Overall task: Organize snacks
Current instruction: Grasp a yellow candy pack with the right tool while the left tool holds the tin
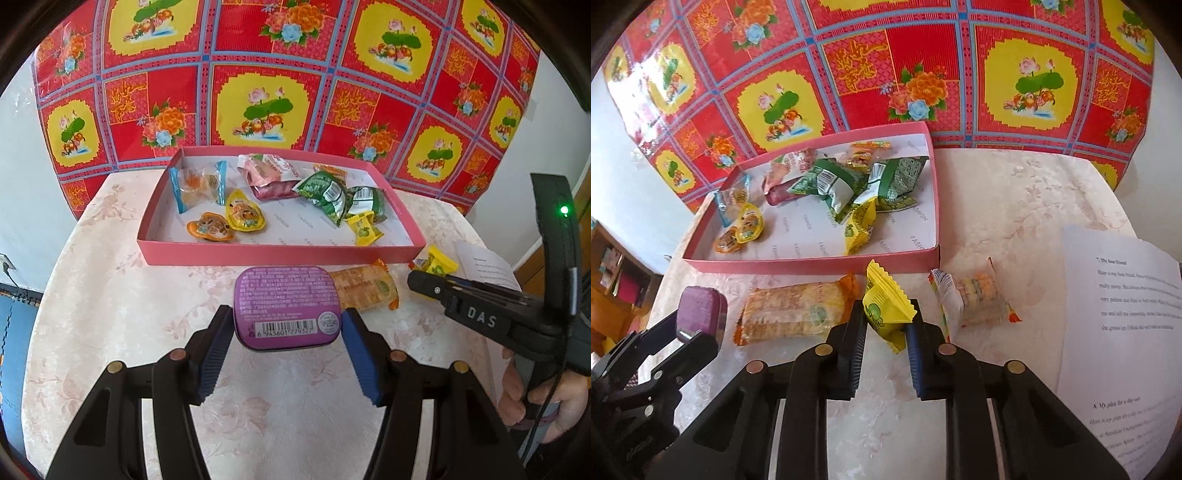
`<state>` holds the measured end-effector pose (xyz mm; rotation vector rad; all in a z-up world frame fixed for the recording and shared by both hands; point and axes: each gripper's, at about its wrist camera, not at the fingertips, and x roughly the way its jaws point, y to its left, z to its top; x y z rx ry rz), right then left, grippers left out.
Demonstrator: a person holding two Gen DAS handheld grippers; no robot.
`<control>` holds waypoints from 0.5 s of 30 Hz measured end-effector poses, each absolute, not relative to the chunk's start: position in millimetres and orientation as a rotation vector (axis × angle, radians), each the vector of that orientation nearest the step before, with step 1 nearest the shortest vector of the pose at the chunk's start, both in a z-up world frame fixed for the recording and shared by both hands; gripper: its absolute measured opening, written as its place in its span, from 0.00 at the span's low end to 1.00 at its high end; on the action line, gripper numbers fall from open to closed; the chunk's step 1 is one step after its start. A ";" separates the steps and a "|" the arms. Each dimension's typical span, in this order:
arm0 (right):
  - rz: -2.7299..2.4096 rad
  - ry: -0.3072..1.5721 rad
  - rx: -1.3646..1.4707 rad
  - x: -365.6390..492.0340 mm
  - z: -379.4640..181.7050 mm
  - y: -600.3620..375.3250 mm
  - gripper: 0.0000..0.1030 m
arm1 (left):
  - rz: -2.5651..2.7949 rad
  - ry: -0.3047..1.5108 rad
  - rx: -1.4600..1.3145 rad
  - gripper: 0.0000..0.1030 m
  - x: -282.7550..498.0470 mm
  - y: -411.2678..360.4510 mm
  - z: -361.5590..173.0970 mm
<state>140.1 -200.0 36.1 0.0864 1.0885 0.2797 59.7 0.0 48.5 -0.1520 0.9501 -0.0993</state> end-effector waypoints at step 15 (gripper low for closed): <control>0.334 1.018 0.082 135.8 68.5 -185.1 0.21 | -0.073 0.899 -0.148 0.61 68.1 11.5 68.0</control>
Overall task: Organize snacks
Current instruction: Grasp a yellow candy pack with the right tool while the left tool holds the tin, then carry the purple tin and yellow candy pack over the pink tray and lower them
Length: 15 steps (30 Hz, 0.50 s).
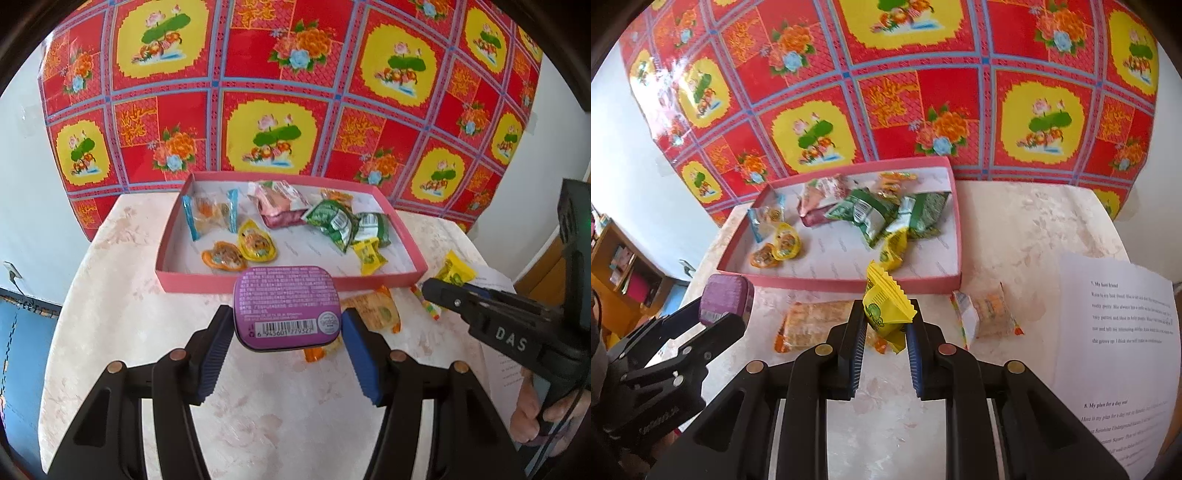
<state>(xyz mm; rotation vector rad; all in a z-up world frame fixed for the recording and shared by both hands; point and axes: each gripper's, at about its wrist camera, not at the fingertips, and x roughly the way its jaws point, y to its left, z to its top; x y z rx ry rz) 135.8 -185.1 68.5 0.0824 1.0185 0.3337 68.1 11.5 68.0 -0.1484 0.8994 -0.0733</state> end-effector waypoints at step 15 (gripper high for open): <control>0.350 1.010 0.093 158.1 73.7 -178.2 0.21 | -0.041 0.880 -0.136 0.61 100.1 22.5 76.2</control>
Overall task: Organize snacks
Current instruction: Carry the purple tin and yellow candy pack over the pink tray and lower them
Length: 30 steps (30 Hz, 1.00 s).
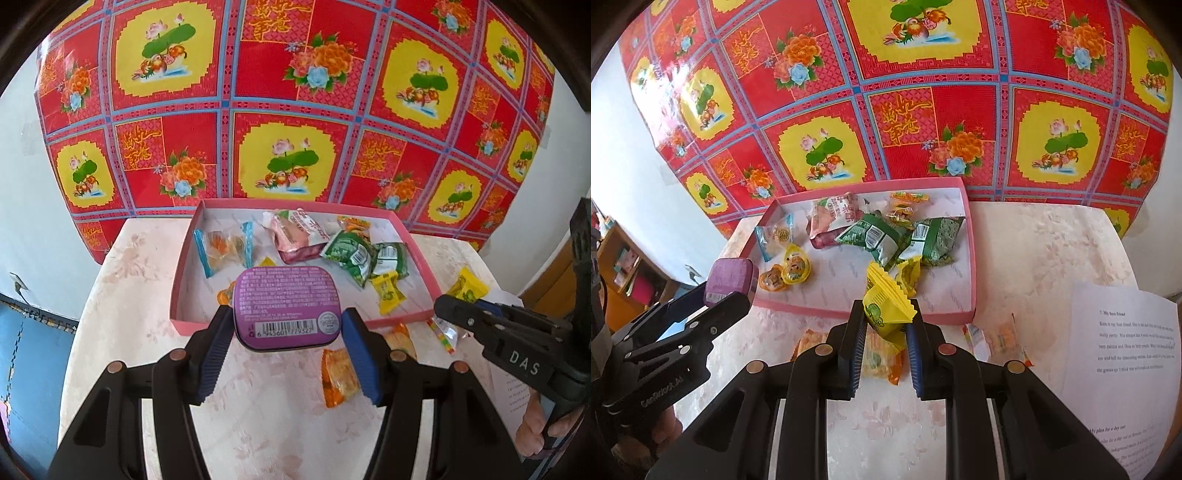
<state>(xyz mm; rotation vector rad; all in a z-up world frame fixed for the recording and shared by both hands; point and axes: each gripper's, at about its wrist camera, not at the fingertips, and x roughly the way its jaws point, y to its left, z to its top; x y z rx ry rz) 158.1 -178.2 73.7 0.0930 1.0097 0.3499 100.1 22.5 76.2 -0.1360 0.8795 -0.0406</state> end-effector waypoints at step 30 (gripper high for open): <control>0.323 1.047 0.083 194.9 43.5 -165.4 0.21 | -0.071 0.946 -0.114 0.61 157.2 13.8 41.9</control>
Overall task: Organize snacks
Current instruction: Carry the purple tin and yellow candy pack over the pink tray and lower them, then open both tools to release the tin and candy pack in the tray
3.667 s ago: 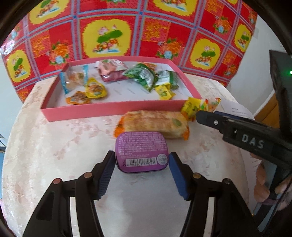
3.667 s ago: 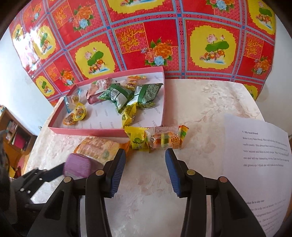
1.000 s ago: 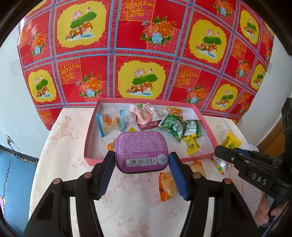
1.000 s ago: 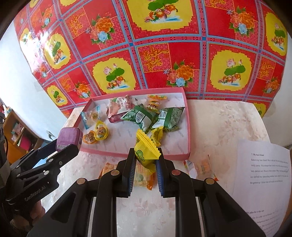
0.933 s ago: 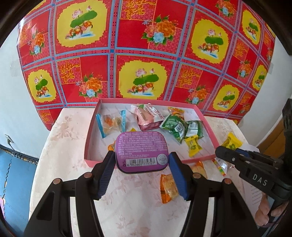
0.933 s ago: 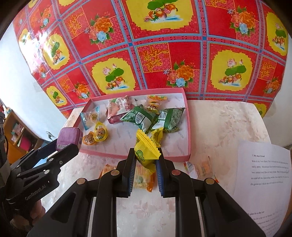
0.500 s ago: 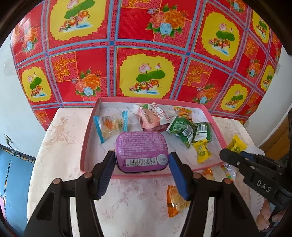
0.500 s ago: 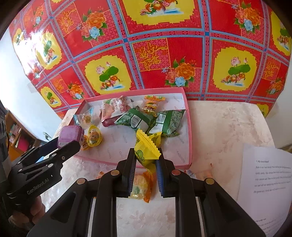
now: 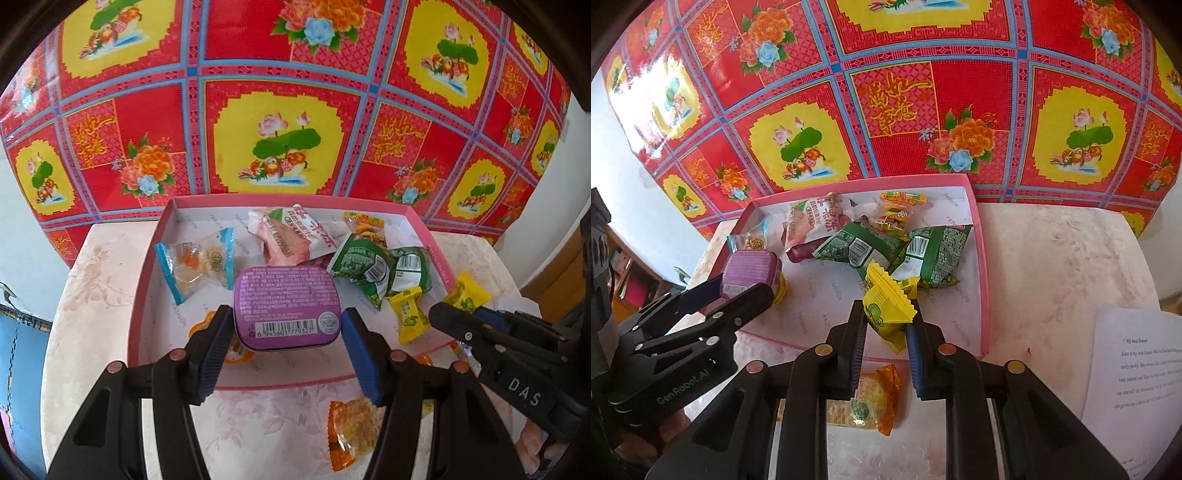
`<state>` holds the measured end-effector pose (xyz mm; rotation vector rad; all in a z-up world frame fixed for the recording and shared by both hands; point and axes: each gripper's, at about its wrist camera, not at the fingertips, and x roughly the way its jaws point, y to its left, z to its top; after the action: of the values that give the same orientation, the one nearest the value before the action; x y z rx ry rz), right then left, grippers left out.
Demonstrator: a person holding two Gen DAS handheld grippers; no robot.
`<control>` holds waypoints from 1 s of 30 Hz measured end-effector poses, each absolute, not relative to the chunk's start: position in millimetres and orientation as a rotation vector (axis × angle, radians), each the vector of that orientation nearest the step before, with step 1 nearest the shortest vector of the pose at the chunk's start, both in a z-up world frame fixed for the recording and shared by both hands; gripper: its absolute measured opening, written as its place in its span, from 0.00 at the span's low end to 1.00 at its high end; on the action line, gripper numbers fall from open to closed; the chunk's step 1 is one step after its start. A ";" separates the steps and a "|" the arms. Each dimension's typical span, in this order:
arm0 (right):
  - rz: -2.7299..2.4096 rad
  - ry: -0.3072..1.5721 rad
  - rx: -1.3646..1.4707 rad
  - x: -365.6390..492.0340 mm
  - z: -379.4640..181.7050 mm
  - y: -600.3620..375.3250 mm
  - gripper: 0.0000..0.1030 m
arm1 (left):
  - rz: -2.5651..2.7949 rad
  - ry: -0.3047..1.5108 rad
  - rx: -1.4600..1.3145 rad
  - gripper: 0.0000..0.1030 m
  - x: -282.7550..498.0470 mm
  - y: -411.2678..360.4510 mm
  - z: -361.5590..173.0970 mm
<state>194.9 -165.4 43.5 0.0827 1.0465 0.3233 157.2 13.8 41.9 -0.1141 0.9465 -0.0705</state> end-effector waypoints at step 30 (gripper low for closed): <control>0.299 1.010 0.104 184.9 56.0 -170.7 0.41 | -0.082 0.904 -0.130 0.61 142.3 9.4 58.7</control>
<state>184.9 -170.7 56.0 0.1042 1.0098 0.2991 142.3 9.4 58.7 -0.1299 0.9045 -0.0821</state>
